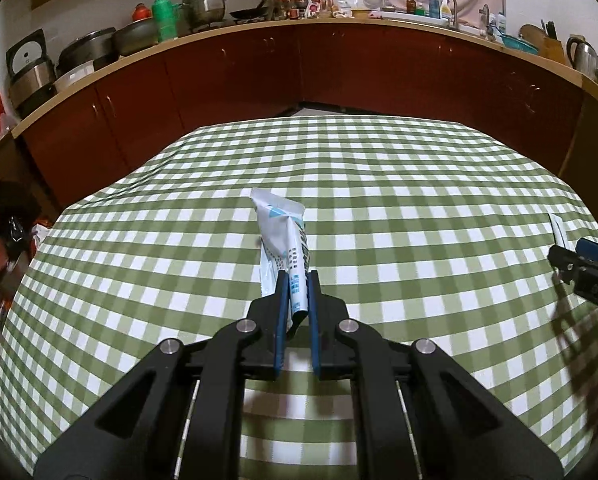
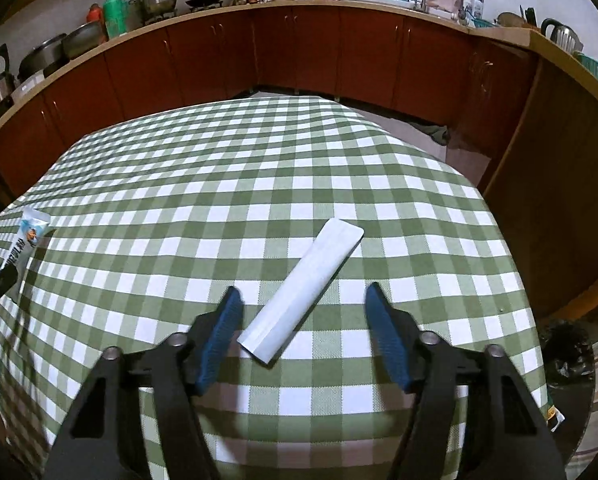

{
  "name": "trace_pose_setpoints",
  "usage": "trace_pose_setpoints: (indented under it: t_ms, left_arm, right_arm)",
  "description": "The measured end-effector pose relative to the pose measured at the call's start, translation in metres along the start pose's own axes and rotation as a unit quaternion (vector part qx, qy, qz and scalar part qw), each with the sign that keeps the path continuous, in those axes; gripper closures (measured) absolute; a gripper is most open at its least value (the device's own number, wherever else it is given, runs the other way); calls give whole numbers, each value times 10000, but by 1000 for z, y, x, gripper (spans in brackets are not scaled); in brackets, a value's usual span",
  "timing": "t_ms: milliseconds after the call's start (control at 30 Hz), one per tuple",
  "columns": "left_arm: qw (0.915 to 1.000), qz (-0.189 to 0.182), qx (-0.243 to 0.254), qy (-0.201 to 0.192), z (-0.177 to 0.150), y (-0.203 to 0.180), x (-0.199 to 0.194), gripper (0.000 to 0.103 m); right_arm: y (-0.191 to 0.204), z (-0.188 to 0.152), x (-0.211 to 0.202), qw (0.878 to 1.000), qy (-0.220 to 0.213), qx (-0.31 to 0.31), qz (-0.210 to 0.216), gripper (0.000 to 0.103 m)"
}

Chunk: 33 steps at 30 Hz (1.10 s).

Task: Collect trash
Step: 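Grasp the plain white tube with the right tool while the left tool holds the toothpaste, then carry both white tubes over the bin with both tools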

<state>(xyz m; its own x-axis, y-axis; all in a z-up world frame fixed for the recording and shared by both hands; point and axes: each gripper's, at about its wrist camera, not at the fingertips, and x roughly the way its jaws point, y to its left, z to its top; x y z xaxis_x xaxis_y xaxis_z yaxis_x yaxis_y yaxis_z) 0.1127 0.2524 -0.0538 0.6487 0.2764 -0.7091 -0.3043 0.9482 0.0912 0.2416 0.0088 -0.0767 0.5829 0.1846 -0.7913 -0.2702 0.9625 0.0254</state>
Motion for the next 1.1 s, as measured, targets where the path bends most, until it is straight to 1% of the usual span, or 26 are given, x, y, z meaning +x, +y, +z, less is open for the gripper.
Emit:
trace_pose_setpoints:
  t_ms: [33, 67, 167, 233, 300, 500, 700, 1000, 1100]
  left_arm:
    - [10000, -13, -6, 7, 0, 1, 0, 94]
    - [10000, -23, -8, 13, -1, 1, 1, 94]
    - [10000, -59, -20, 12, -3, 1, 0, 94]
    - [10000, -81, -10, 13, -4, -2, 0, 94]
    - [10000, -83, 15, 7, -6, -4, -2, 94]
    - [9999, -110, 39, 5, -10, -10, -7, 94]
    - [9996, -243, 170, -34, -17, -28, -19, 94]
    - [9969, -684, 388, -72, -30, -73, -42, 94]
    - [9949, -865, 510, -122, -35, -93, -52, 94]
  right_arm:
    - [-1, 0, -1, 10000, 5, 11, 11, 55]
    - [-3, -1, -3, 10000, 6, 8, 27, 57]
    - [-9, -6, -7, 10000, -14, 2, 80, 68]
    - [-12, -10, -10, 9999, -27, -17, 158, 80]
    - [-16, -15, -13, 9998, -26, -51, 216, 85]
    - [-25, -25, -23, 9996, -82, -76, 278, 87]
    - [-32, -42, -39, 9993, -187, -70, 323, 88]
    - [-51, -75, -88, 9983, -525, -109, 239, 88]
    - [-67, -88, -106, 9978, -632, -2, 185, 88]
